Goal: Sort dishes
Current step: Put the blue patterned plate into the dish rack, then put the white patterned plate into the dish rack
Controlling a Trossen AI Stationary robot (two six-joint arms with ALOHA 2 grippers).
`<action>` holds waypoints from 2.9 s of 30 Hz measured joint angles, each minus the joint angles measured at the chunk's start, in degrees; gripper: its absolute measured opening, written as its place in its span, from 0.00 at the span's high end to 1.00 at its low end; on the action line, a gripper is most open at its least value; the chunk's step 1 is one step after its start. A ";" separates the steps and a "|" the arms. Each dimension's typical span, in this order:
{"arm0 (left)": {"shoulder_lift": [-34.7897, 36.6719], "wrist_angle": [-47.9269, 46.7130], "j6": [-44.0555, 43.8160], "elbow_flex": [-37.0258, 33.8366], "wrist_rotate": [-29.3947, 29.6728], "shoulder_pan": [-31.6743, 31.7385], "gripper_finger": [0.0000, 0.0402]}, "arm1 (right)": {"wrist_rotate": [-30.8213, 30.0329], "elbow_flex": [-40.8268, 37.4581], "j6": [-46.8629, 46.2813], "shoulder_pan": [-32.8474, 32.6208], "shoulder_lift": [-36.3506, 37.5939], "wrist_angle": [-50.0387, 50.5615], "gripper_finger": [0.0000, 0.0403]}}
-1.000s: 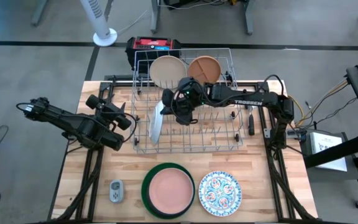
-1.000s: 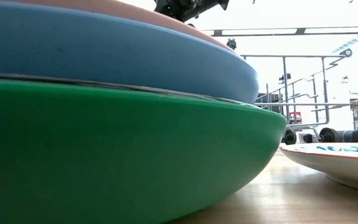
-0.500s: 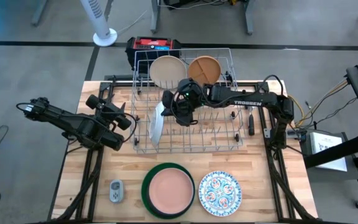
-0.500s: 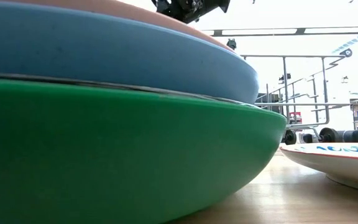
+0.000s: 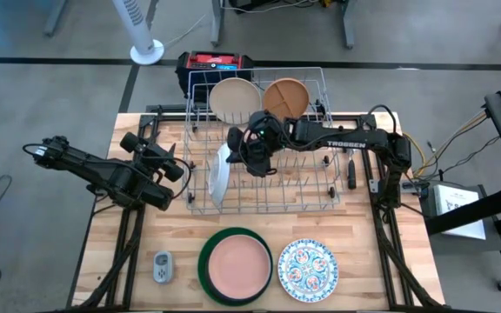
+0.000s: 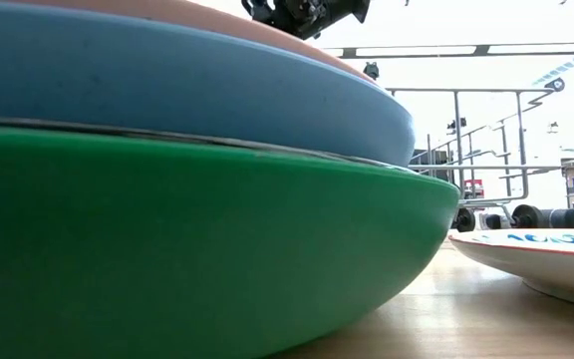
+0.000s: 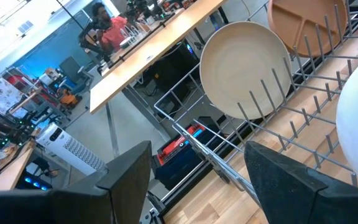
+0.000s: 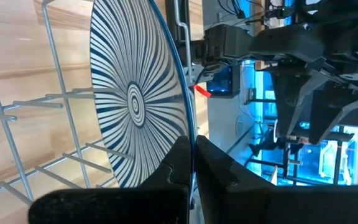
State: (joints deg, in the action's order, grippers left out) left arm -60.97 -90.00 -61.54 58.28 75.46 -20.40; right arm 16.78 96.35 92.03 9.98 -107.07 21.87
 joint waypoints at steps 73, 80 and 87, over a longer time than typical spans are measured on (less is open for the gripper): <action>-0.02 4.97 6.84 -0.31 -4.87 -0.02 0.38 | -10.77 0.03 -39.58 -1.88 18.08 11.14 0.61; -0.07 7.44 9.74 -0.31 -7.62 -0.02 0.38 | -10.29 0.03 -53.90 -3.43 22.86 27.28 0.65; -0.07 16.80 12.49 -0.25 -15.62 -0.02 0.38 | -10.35 -4.79 -60.25 -8.88 24.99 34.81 0.69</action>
State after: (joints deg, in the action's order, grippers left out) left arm -61.04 -73.20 -49.05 58.04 59.84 -20.43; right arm 6.43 91.56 31.78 1.10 -82.07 56.68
